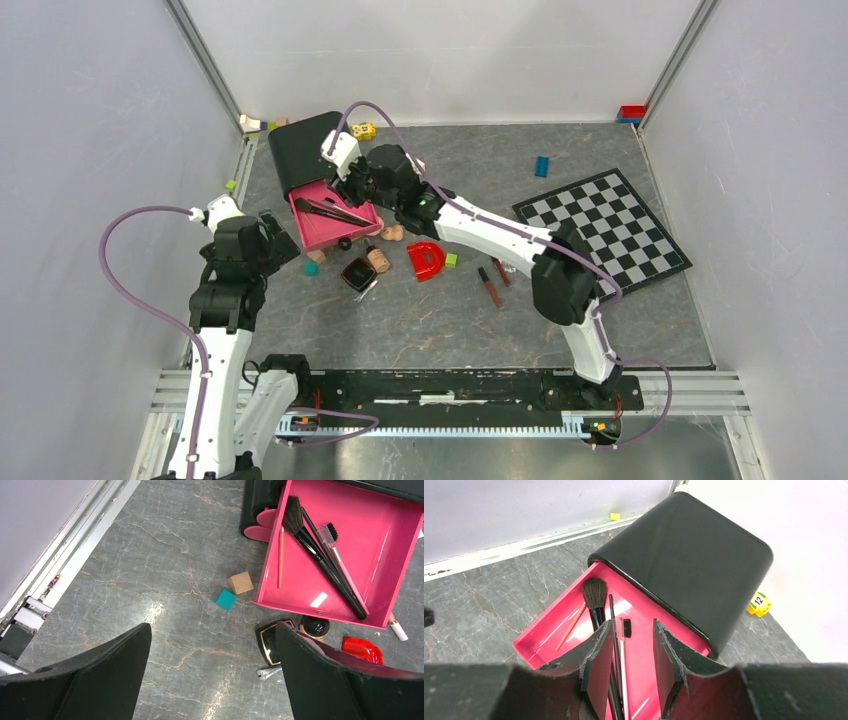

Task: Organize the makeup
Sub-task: Pick up the makeup tool from the center of the board.

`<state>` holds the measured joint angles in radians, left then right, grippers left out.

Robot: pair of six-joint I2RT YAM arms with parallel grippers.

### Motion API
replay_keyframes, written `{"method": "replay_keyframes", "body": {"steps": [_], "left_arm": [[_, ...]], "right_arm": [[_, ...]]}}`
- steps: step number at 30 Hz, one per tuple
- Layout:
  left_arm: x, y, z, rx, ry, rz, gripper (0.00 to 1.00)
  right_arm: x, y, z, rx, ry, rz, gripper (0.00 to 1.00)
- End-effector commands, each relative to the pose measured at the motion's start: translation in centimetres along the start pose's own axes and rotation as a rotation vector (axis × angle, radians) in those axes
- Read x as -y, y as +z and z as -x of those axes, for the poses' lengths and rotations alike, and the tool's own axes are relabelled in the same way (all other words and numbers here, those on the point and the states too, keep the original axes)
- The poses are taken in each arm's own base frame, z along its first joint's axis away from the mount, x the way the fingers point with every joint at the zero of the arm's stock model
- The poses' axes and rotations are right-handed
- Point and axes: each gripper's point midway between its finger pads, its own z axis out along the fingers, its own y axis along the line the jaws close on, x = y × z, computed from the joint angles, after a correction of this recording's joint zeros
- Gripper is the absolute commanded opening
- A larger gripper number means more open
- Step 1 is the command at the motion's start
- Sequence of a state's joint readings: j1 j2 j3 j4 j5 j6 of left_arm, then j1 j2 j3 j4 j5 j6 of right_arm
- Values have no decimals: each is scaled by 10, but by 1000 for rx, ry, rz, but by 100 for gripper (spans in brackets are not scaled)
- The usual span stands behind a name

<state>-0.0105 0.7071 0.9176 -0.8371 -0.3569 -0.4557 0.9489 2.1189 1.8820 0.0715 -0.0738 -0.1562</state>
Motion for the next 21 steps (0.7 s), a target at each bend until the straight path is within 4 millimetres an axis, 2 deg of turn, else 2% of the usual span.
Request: {"method": "replay_keyframes", "body": {"steps": [1, 3, 8, 11, 14, 17, 21], "left_arm": [[4, -4, 11, 27, -24, -18, 100], [5, -3, 10, 23, -22, -18, 100], [8, 0, 8, 9, -17, -28, 100], [9, 1, 7, 1, -11, -32, 100], [8, 0, 7, 5, -14, -28, 100], [8, 0, 8, 8, -14, -30, 100], [8, 0, 8, 9, -14, -31, 100]], "right_arm": [[22, -32, 25, 19, 22, -106, 41], [40, -50, 14, -15, 51, -185, 41], [88, -96, -28, -48, 223, -324, 41], [121, -118, -66, -101, 329, -421, 40], [138, -119, -107, -220, 363, -437, 40], [138, -108, -143, -359, 348, -392, 39], [134, -89, -169, -460, 331, -325, 40]]}}
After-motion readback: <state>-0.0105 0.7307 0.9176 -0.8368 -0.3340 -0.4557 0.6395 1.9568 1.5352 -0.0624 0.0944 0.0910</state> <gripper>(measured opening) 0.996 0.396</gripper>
